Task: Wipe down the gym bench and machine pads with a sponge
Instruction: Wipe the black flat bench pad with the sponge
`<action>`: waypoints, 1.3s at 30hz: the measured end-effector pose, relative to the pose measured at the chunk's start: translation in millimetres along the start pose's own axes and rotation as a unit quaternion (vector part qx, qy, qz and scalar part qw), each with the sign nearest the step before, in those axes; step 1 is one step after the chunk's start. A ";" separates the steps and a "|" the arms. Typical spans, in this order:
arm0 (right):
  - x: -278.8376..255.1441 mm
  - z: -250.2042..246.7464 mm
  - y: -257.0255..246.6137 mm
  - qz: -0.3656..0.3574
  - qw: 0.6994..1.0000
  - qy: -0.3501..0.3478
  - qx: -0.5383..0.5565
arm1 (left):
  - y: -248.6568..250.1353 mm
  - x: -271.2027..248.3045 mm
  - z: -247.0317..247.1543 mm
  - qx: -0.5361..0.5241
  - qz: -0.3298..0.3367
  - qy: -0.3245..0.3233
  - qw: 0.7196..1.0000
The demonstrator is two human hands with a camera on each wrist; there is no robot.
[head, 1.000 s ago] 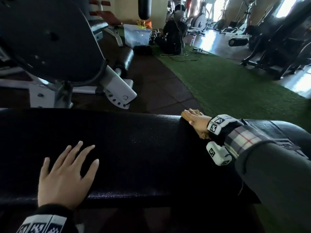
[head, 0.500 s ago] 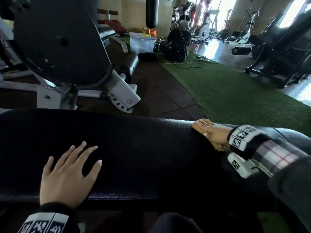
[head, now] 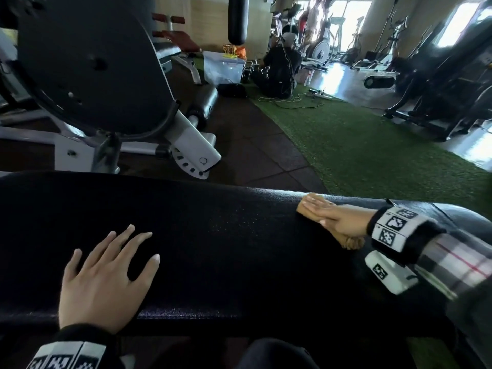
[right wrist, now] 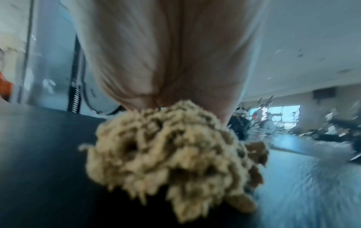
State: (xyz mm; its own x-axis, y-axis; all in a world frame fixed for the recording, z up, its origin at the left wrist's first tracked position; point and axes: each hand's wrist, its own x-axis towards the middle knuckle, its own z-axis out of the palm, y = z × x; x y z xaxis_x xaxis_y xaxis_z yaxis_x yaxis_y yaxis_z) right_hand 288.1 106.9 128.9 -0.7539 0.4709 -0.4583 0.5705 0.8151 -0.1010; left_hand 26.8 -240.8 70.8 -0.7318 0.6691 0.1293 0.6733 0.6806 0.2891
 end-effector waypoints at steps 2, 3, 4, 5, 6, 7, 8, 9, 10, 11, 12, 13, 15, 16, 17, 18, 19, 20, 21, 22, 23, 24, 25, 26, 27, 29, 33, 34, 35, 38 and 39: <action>17.1 -8.5 4.9 0.050 0.999 0.008 -0.007 | 1.2 0.2 -0.7 -0.001 0.000 0.000 1.000; 27.8 -13.3 3.4 0.067 0.998 0.009 -0.017 | 1.9 0.1 -0.8 -0.002 0.000 0.001 1.000; 37.3 -17.4 -2.7 0.076 0.997 0.011 -0.025 | 2.0 0.0 -1.2 -0.003 0.000 0.003 1.000; 45.6 -20.7 -11.1 0.072 0.997 0.018 -0.029 | 2.2 -0.2 -1.6 -0.003 0.000 0.003 1.000; 50.8 -22.6 -20.7 0.060 0.997 0.023 -0.033 | 2.1 -0.4 -2.0 -0.003 0.001 0.003 1.000; 52.8 -23.5 -31.5 0.046 0.998 0.026 -0.038 | 1.8 -0.2 -2.6 -0.002 0.002 0.004 1.000; 53.0 -21.5 -40.6 0.027 0.999 0.027 -0.039 | 1.1 -0.1 -3.0 -0.001 0.003 0.003 1.000; 49.6 -18.5 -49.1 0.001 0.999 0.029 -0.039 | 0.7 -0.2 -3.2 -0.001 0.004 0.002 1.000; 43.0 -12.7 -54.9 -0.026 0.998 0.031 -0.040 | 0.2 -0.6 -3.1 -0.002 0.004 0.003 1.000; 34.7 -5.2 -56.9 -0.055 0.997 0.037 -0.037 | -0.1 -1.1 -3.0 -0.005 0.003 0.005 1.000; 23.4 2.8 -56.5 -0.080 0.995 0.047 -0.026 | -0.6 -1.6 -2.9 -0.007 0.003 0.006 1.000; 11.1 10.2 -53.6 -0.097 0.993 0.058 -0.013 | -0.9 -1.9 -2.7 -0.008 0.004 0.006 1.000; -14.0 21.9 -43.3 -0.105 0.992 0.076 0.010 | -0.5 -1.8 -3.1 -0.012 0.004 0.008 1.000; -25.2 25.4 -36.2 -0.095 0.992 0.076 0.018 | -0.3 -1.7 -3.3 -0.015 0.004 0.009 1.000; -34.1 27.3 -28.8 -0.073 0.994 0.072 0.022 | 0.2 -1.6 -3.7 -0.016 0.003 0.008 1.000; -39.5 27.9 -21.3 -0.046 0.997 0.066 0.022 | 0.5 -1.9 -4.1 -0.015 0.002 0.005 1.000; -43.4 26.8 -15.7 -0.016 0.998 0.062 0.017 | 0.9 -1.8 -4.4 -0.014 0.001 0.004 1.000; -44.7 25.9 -12.0 0.012 0.998 0.060 0.005 | 0.9 -2.0 -4.4 -0.015 0.000 0.003 1.000; -44.1 23.7 -11.6 0.034 0.998 0.058 -0.010 | 1.0 -2.2 -4.7 -0.016 -0.002 0.004 1.000; -41.5 20.5 -13.0 0.053 0.997 0.053 -0.025 | 0.9 -2.4 -4.4 -0.016 -0.004 0.005 1.000; -38.1 15.6 -17.0 0.070 0.996 0.045 -0.035 | 0.9 -2.6 -4.3 -0.015 -0.005 0.007 1.000; -32.4 10.3 -21.9 0.080 0.995 0.037 -0.037 | 0.7 -2.6 -4.2 -0.016 -0.005 0.008 1.000; -26.1 4.8 -27.7 0.080 0.996 0.027 -0.039 | 1.1 -2.6 -4.7 -0.017 -0.005 0.008 1.000; -19.5 0.4 -34.0 0.069 0.997 0.020 -0.040 | 1.2 -2.5 -4.4 -0.019 -0.004 0.009 1.000; -12.9 -2.6 -41.0 0.051 0.998 0.014 -0.039 | 1.1 -2.6 -4.4 -0.018 -0.002 0.010 1.000; -3.9 -4.3 -58.0 0.018 0.999 0.017 -0.038 | 0.7 -2.3 -4.2 -0.015 0.000 0.011 1.000; -12.9 8.9 -87.7 -0.090 0.995 0.020 -0.047 | -0.8 -2.0 -3.1 -0.012 0.006 0.015 1.000; -20.7 15.2 -87.4 -0.116 0.992 0.021 -0.040 | -1.0 -2.1 -3.0 -0.012 0.006 0.014 1.000; -30.4 20.4 -83.9 -0.135 0.990 0.021 -0.028 | -1.0 -2.1 -3.1 -0.011 0.005 0.012 1.000; -57.8 30.9 -60.2 -0.146 0.989 0.020 -0.008 | -0.3 -2.0 -3.1 -0.011 0.001 0.009 1.000; -62.3 31.3 -51.5 -0.138 0.990 0.025 -0.007 | 0.0 -2.0 -3.1 -0.011 0.000 0.010 1.000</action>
State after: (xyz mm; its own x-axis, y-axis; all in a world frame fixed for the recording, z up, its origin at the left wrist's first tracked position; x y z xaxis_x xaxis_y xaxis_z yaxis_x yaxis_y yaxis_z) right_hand 315.9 25.0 135.1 -0.8953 0.2457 -0.3715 0.3366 0.9195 -0.2029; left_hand 27.9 -243.1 73.4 -0.7333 0.6637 0.1480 0.6716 0.6727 0.3105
